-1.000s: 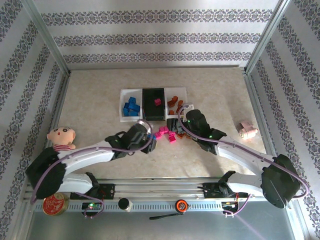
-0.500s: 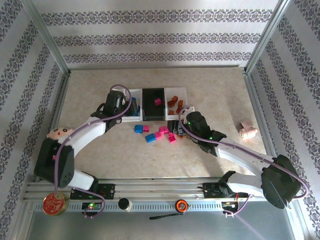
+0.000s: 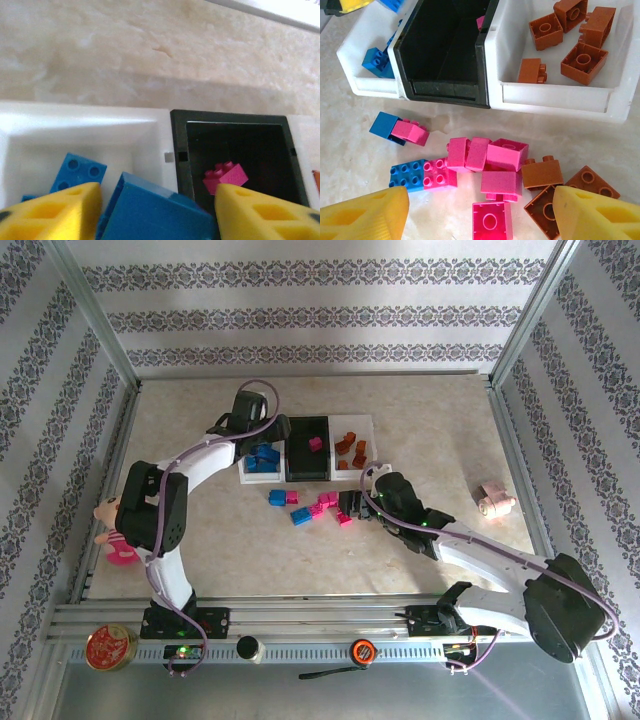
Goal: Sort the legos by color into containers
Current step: Place the lego in the container, then pick up the lego from the center of the table.
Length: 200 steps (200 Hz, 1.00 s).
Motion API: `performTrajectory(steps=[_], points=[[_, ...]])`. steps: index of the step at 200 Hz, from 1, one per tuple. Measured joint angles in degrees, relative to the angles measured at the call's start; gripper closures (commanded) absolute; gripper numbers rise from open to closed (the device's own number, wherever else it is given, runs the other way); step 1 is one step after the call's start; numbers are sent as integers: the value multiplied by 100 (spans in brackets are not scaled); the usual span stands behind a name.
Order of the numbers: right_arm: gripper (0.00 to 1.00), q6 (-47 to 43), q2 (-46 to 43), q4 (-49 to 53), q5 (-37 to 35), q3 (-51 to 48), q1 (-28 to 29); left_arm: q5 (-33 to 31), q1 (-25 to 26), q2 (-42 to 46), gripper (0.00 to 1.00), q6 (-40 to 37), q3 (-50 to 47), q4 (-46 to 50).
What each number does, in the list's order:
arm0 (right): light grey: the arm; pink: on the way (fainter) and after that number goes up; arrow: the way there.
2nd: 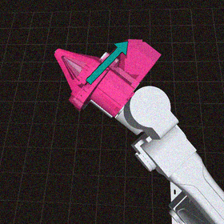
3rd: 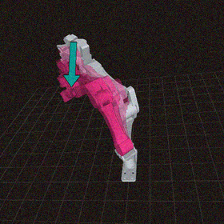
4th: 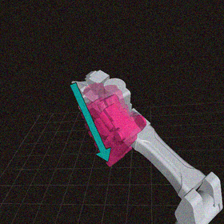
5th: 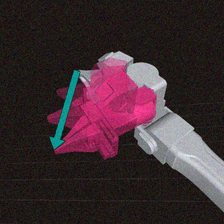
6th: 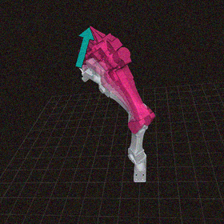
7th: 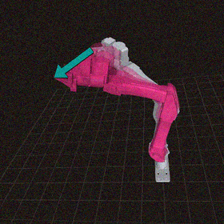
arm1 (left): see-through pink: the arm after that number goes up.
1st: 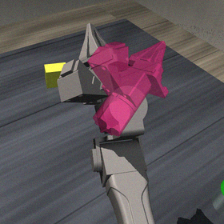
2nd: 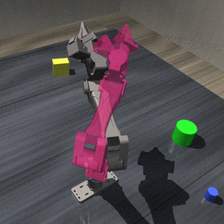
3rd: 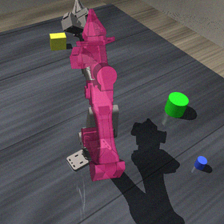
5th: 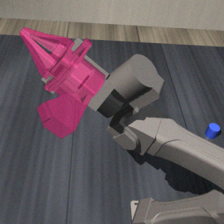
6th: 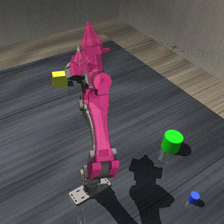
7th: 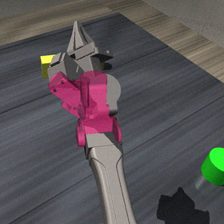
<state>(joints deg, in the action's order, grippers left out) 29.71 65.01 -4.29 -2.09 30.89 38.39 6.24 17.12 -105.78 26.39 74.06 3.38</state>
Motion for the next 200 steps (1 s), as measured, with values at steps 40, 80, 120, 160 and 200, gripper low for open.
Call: performTrajectory(steps=[40,80,120,160,200], points=[[23,0,-133,31,2,0,0,214,0,109,15,81,63,44],[24,0,-111,116,24,0,2,498,9,1141,0,219,-385,-33],[24,-7,334,529,70,138,136,710,144,2813,0,527,-1707,-592],[26,-79,1290,981,96,555,483,723,492,4096,0,918,-3458,-883],[31,-170,1869,1292,-61,866,688,678,603,4935,0,1298,-4649,-903]])
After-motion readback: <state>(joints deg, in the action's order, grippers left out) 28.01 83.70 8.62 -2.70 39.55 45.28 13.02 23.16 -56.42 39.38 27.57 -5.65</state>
